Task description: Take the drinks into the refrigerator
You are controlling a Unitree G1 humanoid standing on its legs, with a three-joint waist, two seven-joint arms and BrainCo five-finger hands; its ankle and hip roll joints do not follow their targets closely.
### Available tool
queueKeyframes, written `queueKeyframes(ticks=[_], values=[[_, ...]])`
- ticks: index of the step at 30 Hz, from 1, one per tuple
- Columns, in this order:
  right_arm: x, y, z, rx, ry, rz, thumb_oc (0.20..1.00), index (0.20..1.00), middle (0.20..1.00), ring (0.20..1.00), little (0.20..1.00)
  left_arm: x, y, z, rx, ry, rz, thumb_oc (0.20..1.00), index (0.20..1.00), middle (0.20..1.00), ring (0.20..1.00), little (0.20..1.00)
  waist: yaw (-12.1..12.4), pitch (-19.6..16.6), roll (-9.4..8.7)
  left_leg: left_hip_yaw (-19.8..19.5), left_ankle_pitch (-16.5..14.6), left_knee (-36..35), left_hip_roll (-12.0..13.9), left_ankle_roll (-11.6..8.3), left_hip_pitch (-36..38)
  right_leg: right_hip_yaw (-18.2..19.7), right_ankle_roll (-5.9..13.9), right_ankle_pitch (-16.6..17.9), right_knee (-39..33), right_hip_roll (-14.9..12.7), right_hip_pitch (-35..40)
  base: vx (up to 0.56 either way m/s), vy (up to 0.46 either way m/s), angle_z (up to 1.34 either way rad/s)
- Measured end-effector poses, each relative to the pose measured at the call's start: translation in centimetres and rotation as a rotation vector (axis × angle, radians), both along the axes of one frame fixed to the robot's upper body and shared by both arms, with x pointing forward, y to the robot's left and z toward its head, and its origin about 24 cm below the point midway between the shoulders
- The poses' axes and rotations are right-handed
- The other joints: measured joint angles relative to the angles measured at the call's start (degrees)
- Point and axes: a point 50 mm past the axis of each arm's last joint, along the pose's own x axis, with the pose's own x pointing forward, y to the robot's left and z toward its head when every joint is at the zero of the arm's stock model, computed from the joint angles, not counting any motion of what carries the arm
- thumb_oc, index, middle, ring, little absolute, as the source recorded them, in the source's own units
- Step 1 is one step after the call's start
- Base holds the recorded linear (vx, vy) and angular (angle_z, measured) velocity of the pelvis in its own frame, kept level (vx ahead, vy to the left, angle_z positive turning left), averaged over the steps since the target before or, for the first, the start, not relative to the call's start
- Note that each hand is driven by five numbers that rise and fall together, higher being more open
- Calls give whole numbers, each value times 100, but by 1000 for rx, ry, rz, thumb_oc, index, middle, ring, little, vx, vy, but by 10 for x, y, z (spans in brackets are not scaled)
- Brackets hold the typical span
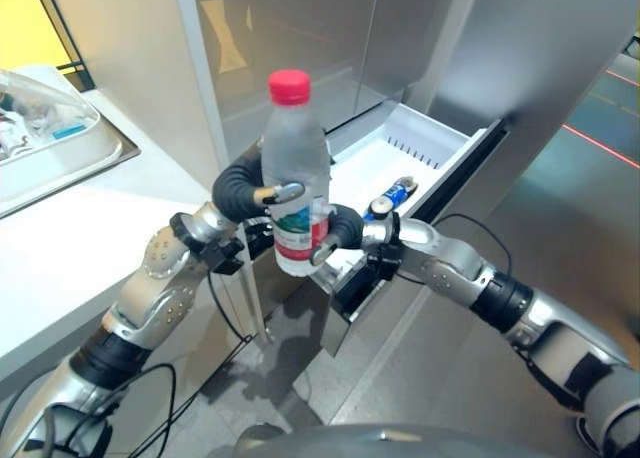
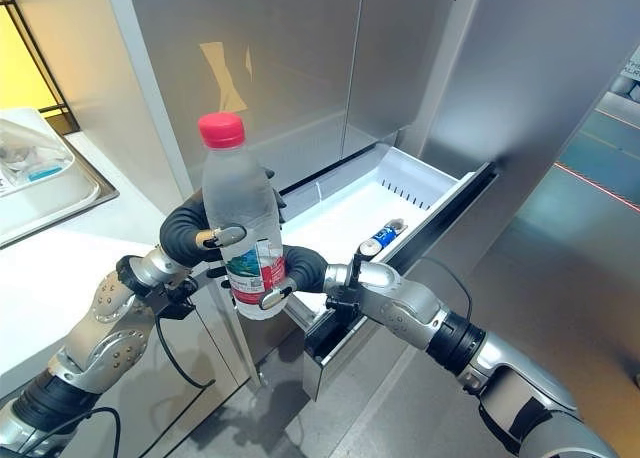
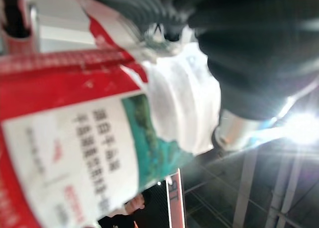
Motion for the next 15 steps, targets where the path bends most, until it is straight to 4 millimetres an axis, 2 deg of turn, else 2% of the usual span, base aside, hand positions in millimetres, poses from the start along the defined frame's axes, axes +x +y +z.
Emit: queueKeyframes(ticks=[6,7,8,15], values=[[1,4,-2,10,14,-4,1000,1000,1000,1000,1000,1,0,-1,-9,0,10,200,200,200,200,200,60,-12,10,21,-1,9,-3,3,11,73,-11,45,0,2,-23,7,10,-6],[1,4,-2,12,16,-4,567,567,567,567,567,2,1,-1,-8,-1,13,200,200,200,200,200,62,-20,10,25,-1,11,-3,3,11,79,-12,48,0,2,-23,0,0,0],[1,5,-3,13,19,-4,200,200,200,200,200,2,1,-1,-4,-5,20,200,200,200,200,200,61,-28,6,28,0,15,-4,4,12,84,-14,54,0,2,-24,0,0,0],[0,9,-3,27,30,-4,200,200,200,200,200,6,2,-3,-23,-2,56,200,200,200,200,200,55,-120,16,89,2,24,-3,6,13,140,-19,81,0,4,-53,-2,4,-5]])
